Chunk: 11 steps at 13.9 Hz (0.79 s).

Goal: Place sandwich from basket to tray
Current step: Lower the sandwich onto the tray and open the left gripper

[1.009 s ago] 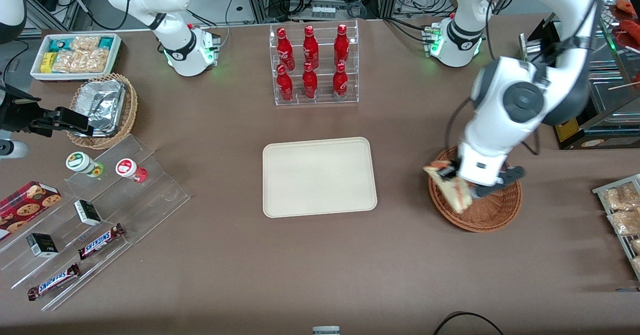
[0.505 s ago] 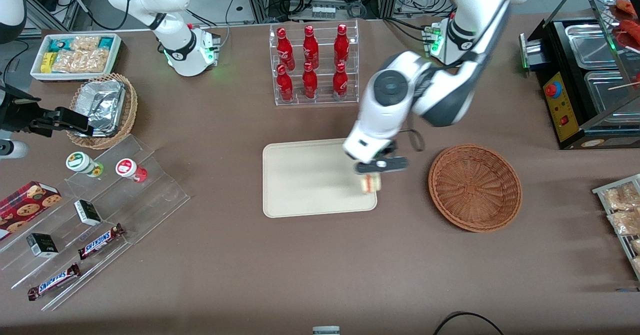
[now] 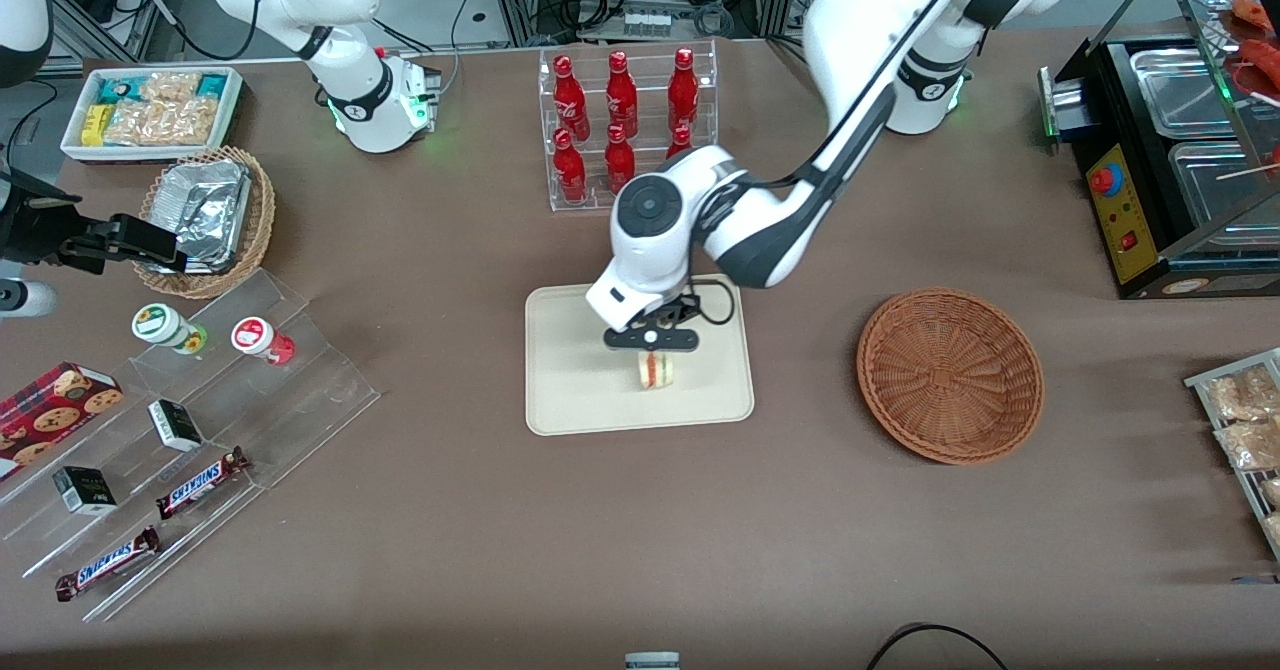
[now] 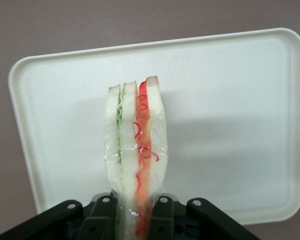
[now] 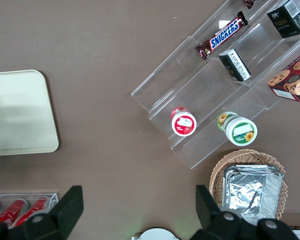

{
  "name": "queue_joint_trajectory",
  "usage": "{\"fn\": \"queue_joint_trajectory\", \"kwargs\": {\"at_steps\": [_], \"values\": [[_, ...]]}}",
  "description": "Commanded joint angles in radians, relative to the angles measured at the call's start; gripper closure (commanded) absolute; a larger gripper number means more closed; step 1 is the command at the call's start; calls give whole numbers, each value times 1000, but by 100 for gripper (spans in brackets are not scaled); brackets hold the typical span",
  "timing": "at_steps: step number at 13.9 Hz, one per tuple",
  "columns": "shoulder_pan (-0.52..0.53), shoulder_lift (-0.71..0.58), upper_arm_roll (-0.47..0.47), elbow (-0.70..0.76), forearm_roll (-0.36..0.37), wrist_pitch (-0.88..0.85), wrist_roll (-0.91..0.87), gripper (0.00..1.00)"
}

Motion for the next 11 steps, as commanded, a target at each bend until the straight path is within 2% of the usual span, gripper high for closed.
{"fn": "queue_joint_trajectory", "kwargs": {"at_steps": [1, 8, 9, 10, 11], "values": [[-37, 60, 14, 56, 37, 41, -30, 100], [-63, 123, 17, 72, 59, 88, -56, 100], [-65, 125, 17, 70, 66, 88, -61, 83], [-65, 125, 17, 69, 68, 88, -76, 32], [-65, 123, 17, 69, 71, 86, -82, 1]]}}
